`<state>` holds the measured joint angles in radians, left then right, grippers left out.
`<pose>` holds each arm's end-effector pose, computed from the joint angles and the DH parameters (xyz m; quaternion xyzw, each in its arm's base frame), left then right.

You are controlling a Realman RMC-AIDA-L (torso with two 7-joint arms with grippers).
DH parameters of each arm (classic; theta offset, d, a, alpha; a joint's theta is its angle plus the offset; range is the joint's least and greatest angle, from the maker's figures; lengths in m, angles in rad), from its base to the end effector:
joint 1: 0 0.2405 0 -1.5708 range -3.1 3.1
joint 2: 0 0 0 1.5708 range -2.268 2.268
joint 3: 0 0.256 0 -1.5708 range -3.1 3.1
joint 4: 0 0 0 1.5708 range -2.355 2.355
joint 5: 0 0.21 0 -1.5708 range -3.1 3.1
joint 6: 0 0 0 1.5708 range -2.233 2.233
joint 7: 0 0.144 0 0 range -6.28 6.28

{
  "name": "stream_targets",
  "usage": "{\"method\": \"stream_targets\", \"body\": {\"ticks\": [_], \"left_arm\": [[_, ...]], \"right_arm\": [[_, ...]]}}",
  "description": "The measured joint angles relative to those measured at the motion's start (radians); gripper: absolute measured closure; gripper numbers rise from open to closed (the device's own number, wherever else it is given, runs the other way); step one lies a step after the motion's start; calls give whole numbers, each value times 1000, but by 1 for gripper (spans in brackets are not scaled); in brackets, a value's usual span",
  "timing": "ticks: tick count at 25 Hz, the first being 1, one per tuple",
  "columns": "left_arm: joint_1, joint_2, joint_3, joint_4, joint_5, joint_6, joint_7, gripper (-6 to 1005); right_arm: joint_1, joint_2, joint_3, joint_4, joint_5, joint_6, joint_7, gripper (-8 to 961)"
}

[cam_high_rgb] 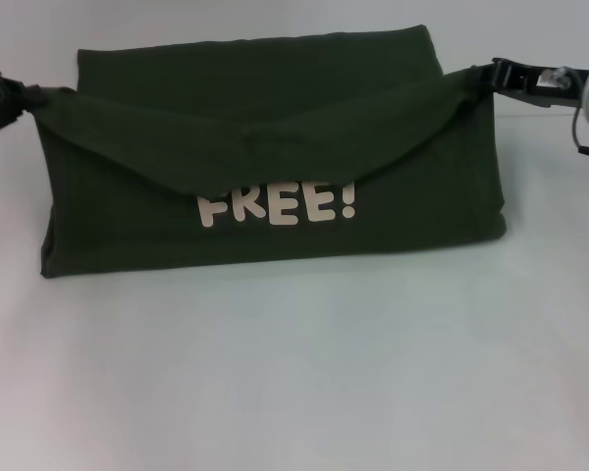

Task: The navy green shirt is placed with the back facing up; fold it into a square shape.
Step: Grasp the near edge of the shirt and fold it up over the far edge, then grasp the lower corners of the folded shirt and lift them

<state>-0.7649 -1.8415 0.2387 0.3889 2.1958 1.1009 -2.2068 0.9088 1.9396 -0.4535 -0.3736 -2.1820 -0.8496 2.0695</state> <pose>-0.3008 0.4404 0.1052 -0.6613 -0.6109 -0.3331 0.2803 0.2434 0.4800 0.0464 -0.7491 0.5204 0.2470 0.3271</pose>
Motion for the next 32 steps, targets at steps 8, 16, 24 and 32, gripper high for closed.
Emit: {"method": "stream_targets", "body": {"ticks": [8,16,24,32], "left_arm": [[-16,-59,-1,-16,-2,-117,80,994],[-24,-73,-2,-19,-3,-183,111,995],[-23,-89,-5,-35,-5,-274,100,891],[11,-61,-9,-14,-30,-178,109,550]], "right_arm": [[19,43,-49,24,2,142,-15,892],[32,64,-75,25,3,226,-48,891],[43,69,-76,22,11,253,-78,758],[13,43,-66,-9,36,200,-73,430]]}}
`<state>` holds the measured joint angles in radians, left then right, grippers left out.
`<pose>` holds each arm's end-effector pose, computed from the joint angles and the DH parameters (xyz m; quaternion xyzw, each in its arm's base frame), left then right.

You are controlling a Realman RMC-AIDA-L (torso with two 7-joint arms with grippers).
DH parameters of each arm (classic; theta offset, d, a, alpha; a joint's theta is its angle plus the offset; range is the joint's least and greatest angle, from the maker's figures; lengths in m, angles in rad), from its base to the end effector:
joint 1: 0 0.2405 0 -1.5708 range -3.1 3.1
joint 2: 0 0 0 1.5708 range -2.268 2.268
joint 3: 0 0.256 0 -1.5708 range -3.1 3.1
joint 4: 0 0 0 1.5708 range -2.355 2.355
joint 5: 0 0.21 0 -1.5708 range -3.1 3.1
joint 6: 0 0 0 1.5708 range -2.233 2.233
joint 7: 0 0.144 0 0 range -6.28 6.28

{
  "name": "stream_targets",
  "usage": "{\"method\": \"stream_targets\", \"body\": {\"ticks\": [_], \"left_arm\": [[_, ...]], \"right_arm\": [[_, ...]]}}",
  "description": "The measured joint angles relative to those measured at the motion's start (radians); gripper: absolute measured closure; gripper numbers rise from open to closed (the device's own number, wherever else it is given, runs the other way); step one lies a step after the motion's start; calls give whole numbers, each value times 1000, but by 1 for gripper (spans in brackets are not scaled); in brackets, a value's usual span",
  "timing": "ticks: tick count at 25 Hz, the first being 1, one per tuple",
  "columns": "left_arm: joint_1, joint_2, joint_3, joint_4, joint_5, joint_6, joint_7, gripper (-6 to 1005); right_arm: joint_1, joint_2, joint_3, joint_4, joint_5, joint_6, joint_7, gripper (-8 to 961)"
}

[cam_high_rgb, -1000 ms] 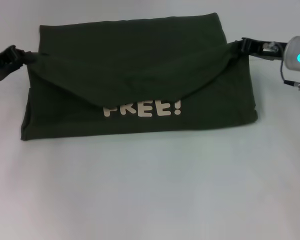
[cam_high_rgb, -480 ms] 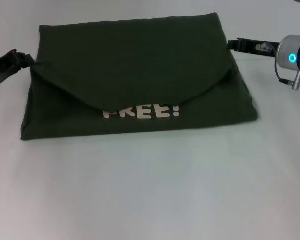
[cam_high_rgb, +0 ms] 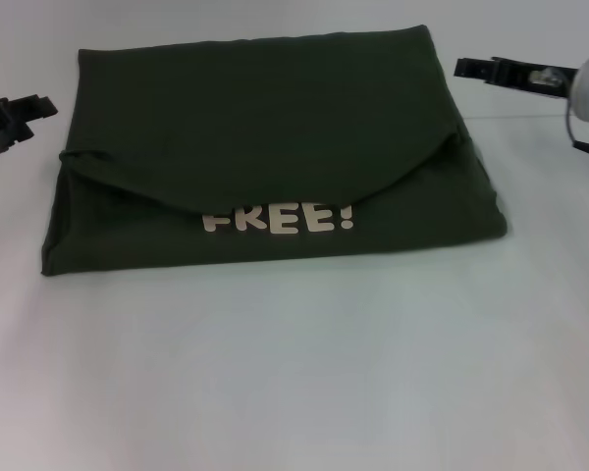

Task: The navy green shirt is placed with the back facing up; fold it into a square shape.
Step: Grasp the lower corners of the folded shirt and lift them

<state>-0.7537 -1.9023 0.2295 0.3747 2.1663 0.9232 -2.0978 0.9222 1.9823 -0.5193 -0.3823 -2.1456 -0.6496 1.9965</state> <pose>-0.3184 0.4410 0.0840 -0.6414 -0.6063 -0.3190 0.3453 0.2446 0.4912 0.0387 -0.7425 0.4895 0.2197 0.4010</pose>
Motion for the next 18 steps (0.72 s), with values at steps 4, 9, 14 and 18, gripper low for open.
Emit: {"method": "stream_targets", "body": {"ticks": [4,9,14,18], "left_arm": [[41,30,7,41,-12,212,44,451],[111,41,86,102,-2,389,108,328],[147,41,247,120,9,373,95,194],[148,41,300,117,40,326,61,193]], "right_arm": [[-57,-36,-5,-35,63,-179,1,252],[-125,-83,-5,-50,76,-390,3,68],[-163,-104,-15,-54,70,-473,6,9],[-174,-111,-27,-55,70,-480,7,9]]}}
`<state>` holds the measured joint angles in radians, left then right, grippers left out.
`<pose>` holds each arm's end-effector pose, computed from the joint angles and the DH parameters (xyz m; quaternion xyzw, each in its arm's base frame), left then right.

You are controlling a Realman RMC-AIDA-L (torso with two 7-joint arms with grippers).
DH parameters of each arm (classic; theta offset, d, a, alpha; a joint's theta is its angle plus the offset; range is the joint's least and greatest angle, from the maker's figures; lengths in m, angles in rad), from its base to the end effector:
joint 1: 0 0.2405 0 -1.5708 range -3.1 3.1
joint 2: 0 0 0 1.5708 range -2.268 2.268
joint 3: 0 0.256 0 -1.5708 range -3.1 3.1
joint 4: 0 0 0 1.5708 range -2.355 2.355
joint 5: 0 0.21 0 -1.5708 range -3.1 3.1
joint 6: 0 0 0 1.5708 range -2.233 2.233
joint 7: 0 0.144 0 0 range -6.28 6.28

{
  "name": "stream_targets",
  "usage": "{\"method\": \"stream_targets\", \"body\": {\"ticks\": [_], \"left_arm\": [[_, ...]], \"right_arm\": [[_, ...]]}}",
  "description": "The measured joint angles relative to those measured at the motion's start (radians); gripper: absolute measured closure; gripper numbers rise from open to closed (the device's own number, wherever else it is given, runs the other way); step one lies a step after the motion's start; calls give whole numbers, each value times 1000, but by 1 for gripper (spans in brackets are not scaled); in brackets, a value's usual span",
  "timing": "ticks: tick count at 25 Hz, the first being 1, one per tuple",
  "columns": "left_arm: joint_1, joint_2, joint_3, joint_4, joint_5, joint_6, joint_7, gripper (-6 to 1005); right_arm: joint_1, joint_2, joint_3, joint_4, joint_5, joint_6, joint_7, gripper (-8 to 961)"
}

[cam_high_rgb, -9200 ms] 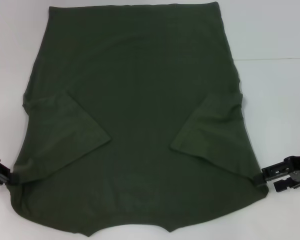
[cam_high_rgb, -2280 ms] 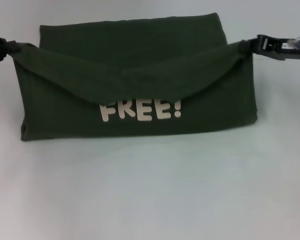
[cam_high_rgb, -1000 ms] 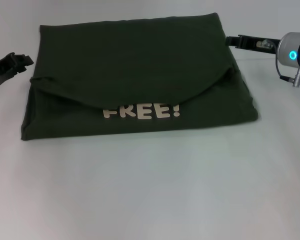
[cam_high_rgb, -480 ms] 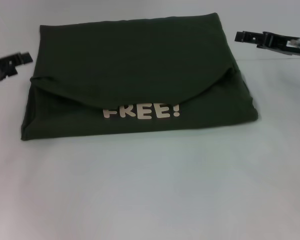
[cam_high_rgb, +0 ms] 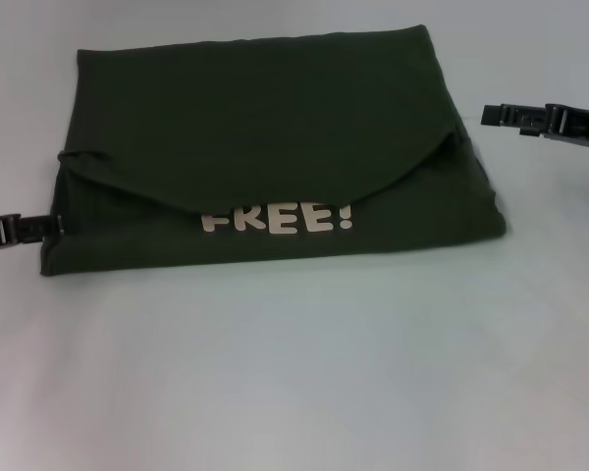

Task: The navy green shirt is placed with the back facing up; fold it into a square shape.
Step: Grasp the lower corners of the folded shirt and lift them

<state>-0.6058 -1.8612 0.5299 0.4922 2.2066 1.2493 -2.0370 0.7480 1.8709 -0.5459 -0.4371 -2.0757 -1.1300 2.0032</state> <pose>-0.3379 0.3797 0.0792 -0.7781 -0.5485 -0.1795 0.2479 0.2814 0.4349 0.0749 -0.7855 0.5019 0.2431 0.2683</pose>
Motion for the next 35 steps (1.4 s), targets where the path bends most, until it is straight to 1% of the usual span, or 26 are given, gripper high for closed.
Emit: {"method": "stream_targets", "body": {"ticks": [3,8,13,19,24,29,35], "left_arm": [[-7,-6,16,-2,16,-31,3,193],[-18,-16,74,-11,23,-127,0,194],[-27,-19,95,-27,24,-164,5,194],[-35,-37,124,-32,24,-193,10,193],[-37,-44,140,-44,24,-236,10,196],[-42,-44,157,-57,24,-241,8,198],[-49,-43,166,-61,24,-213,0,200]], "right_arm": [[-3,0,-19,0,0,1,0,9],[-4,1,-33,0,0,7,0,9],[-6,5,-34,1,0,7,0,10],[-3,9,-34,5,0,6,0,10],[-1,9,-34,6,0,2,1,10],[-1,8,-34,6,0,-1,3,10],[-2,8,-34,4,0,-2,4,10]]}}
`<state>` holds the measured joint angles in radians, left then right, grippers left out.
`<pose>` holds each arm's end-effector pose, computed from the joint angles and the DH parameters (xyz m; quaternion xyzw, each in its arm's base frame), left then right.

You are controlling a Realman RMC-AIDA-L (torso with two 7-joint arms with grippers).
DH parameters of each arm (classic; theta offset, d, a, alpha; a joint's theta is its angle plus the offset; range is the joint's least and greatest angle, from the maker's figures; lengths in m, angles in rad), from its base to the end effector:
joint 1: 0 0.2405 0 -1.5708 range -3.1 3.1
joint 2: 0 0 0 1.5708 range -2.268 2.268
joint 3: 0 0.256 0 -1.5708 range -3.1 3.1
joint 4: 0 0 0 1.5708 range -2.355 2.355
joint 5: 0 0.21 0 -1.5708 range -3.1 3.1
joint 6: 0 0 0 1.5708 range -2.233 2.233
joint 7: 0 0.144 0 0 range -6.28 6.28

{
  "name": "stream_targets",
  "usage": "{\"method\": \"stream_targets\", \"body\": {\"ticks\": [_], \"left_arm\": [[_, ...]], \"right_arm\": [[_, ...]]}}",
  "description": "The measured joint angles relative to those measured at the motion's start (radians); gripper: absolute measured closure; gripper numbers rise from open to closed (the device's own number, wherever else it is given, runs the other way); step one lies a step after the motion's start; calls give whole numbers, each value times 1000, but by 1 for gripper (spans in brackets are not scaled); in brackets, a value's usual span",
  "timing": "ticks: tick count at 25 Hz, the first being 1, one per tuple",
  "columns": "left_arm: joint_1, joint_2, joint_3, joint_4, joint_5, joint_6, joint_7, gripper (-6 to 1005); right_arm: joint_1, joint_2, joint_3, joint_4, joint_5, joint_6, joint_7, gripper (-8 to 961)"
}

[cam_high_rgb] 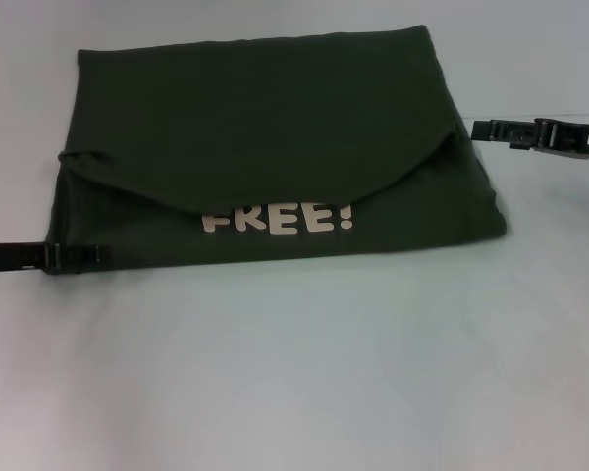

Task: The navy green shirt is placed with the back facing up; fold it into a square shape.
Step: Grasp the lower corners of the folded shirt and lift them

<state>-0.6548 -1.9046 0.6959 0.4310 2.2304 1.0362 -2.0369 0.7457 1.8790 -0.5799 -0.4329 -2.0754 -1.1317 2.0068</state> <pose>-0.3370 0.3934 0.0384 -0.7940 -0.5328 -0.1013 0.2745 0.2809 0.4315 0.0657 -0.7921 0.5030 0.2310 0.2572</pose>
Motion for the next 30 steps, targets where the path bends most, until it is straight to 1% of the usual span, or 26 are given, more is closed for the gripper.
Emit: {"method": "stream_targets", "body": {"ticks": [7,11,14,16,18,20,23,30], "left_arm": [[1,4,-6,1,0,16,-4,201],[1,7,-2,1,0,9,-10,201],[0,7,-2,3,0,9,-12,202],[0,8,-1,3,0,9,-15,202],[-1,8,-1,4,0,11,-16,202],[-1,9,-1,4,0,13,-17,202],[-2,9,-1,5,0,14,-17,202],[-2,9,-1,6,0,20,-17,201]], "right_arm": [[-3,-3,-12,1,-2,0,23,10],[7,-24,-92,-2,-19,-1,132,10],[41,-51,-176,-5,-89,-4,283,11],[64,-61,-202,-5,-145,-12,357,11],[85,-65,-214,-5,-200,-20,403,11],[102,-64,-218,-5,-250,-18,427,11],[118,-53,-219,5,-304,1,435,11],[112,-12,-218,8,-320,67,367,11]]}}
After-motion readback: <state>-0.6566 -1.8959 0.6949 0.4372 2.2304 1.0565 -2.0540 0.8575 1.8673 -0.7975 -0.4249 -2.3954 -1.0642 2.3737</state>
